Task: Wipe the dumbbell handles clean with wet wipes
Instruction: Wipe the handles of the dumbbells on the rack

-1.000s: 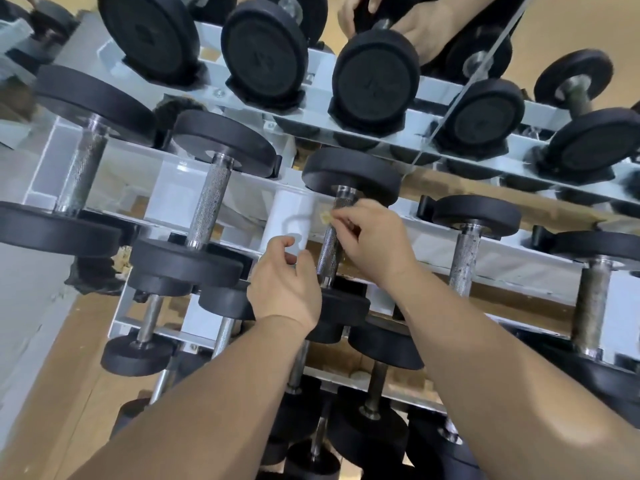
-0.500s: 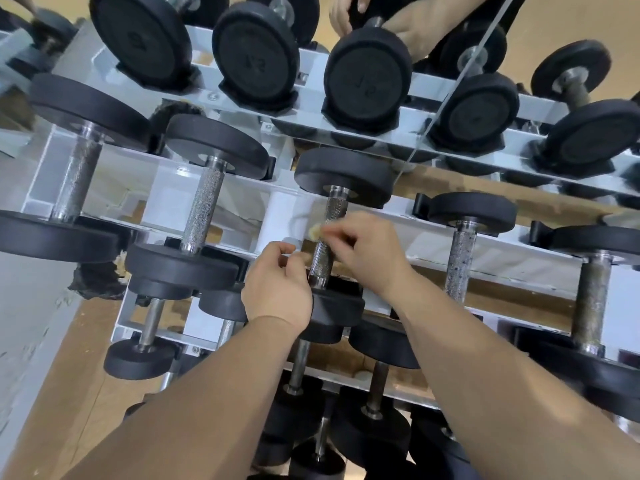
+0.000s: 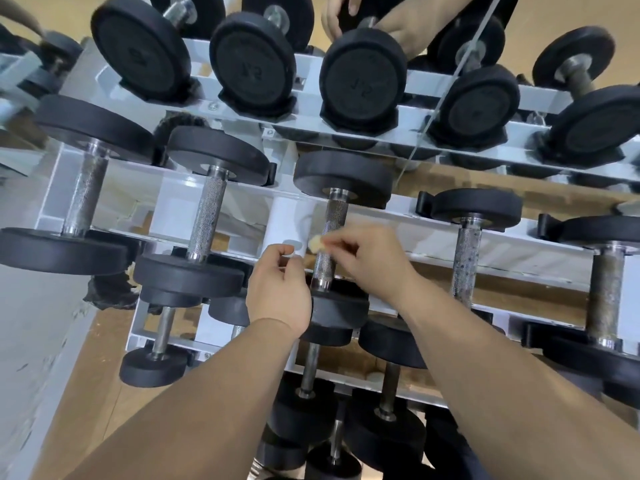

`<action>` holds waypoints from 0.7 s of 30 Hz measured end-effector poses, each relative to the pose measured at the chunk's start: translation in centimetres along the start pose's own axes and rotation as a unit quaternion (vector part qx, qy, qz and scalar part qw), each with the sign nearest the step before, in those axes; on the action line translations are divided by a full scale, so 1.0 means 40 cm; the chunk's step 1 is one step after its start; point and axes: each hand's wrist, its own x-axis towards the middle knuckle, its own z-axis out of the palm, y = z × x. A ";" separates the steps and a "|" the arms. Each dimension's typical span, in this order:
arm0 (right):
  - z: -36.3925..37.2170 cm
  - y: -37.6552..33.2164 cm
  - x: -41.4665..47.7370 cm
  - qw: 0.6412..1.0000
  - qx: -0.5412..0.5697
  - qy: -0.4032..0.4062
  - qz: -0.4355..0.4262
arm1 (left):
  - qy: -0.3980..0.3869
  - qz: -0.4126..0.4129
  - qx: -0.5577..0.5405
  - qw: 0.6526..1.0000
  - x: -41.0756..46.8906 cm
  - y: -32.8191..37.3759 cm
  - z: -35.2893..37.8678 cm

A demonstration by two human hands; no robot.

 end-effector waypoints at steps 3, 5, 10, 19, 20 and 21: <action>0.001 0.001 -0.045 0.997 -0.006 -0.061 -0.039 | 0.003 0.000 0.005 1.000 0.002 0.002 0.002; 0.002 0.004 -0.011 0.998 -0.035 -0.027 -0.044 | -0.001 -0.004 0.002 1.000 0.001 0.000 0.004; 0.005 0.009 0.076 0.989 -0.019 0.135 0.056 | -0.001 0.002 -0.002 1.000 0.003 -0.001 0.003; 0.014 0.013 -0.023 0.998 0.051 -0.006 0.027 | 0.010 0.015 -0.009 1.000 0.005 -0.006 0.007; 0.015 0.011 0.001 0.997 0.044 0.040 0.043 | 0.009 0.014 -0.016 1.000 0.005 -0.007 0.007; 0.012 0.010 0.027 0.993 0.044 0.086 0.068 | 0.008 0.011 -0.024 1.000 0.007 -0.008 0.006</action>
